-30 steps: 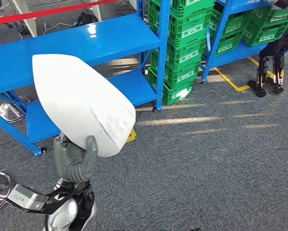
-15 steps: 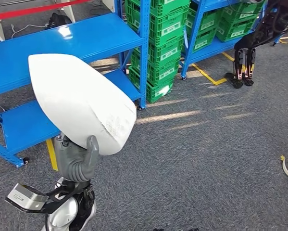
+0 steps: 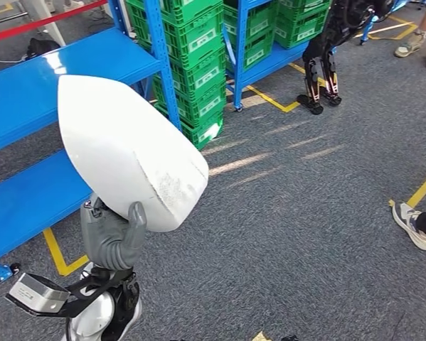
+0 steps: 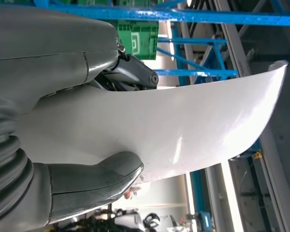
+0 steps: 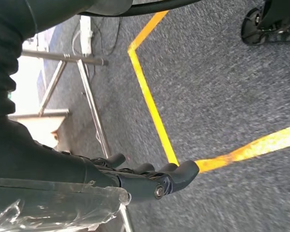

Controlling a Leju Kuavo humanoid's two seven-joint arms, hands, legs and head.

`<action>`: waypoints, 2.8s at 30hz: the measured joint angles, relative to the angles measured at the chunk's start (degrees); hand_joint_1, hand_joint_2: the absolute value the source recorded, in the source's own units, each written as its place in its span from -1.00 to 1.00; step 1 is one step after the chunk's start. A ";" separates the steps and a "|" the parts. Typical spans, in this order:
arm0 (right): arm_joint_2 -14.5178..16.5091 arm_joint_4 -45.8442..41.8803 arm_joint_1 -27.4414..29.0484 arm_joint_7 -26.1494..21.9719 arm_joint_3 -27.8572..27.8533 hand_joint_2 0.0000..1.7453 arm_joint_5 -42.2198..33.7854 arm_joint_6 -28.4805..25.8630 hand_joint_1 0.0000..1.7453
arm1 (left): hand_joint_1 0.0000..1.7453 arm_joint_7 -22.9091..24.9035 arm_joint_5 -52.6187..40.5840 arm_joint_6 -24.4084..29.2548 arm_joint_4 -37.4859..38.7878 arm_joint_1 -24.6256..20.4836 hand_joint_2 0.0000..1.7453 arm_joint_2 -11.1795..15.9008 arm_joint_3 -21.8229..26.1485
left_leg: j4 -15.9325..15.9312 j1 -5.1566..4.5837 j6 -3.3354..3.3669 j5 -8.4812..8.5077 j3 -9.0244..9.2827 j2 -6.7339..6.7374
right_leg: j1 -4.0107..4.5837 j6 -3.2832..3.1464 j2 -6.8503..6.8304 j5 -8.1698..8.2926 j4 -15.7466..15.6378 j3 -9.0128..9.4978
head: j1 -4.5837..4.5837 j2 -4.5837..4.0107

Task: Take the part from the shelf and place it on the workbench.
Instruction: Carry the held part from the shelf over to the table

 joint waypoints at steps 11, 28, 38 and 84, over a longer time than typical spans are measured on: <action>-0.11 0.00 0.07 0.25 -0.22 1.00 0.36 0.03 -1.00 | 1.00 0.00 0.61 0.29 -0.19 -0.31 1.00 -0.54 -0.01 | -15.40 0.64 2.44 7.05 6.67 -1.63 | -0.02 2.72 -0.81 -3.23 6.61 -4.23 | 0.49 0.00; -0.06 0.00 0.17 0.46 -1.23 1.00 -0.55 0.21 -1.00 | 1.00 0.00 1.08 -1.04 -0.15 -1.03 1.00 -1.08 -0.30 | -2.77 -0.01 0.14 -0.99 2.11 0.30 | -0.17 0.20 -1.72 0.21 0.04 -0.43 | 0.25 0.00; -0.02 0.00 0.33 0.40 -1.54 1.00 -0.47 0.18 -1.00 | 1.00 0.00 1.01 -0.83 0.02 -0.99 1.00 -1.05 -0.34 | -14.66 0.96 0.98 6.35 6.75 -4.30 | -0.80 2.45 3.72 0.91 0.04 -1.54 | 0.00 0.00; 0.23 -0.01 -0.27 0.45 -1.65 1.00 0.81 0.51 -1.00 | 1.00 0.00 0.23 0.33 -0.16 0.19 1.00 -0.63 -0.03 | -14.92 -0.12 1.03 5.75 7.48 3.88 | 0.31 1.65 -4.87 -0.46 0.73 -0.68 | -0.03 0.00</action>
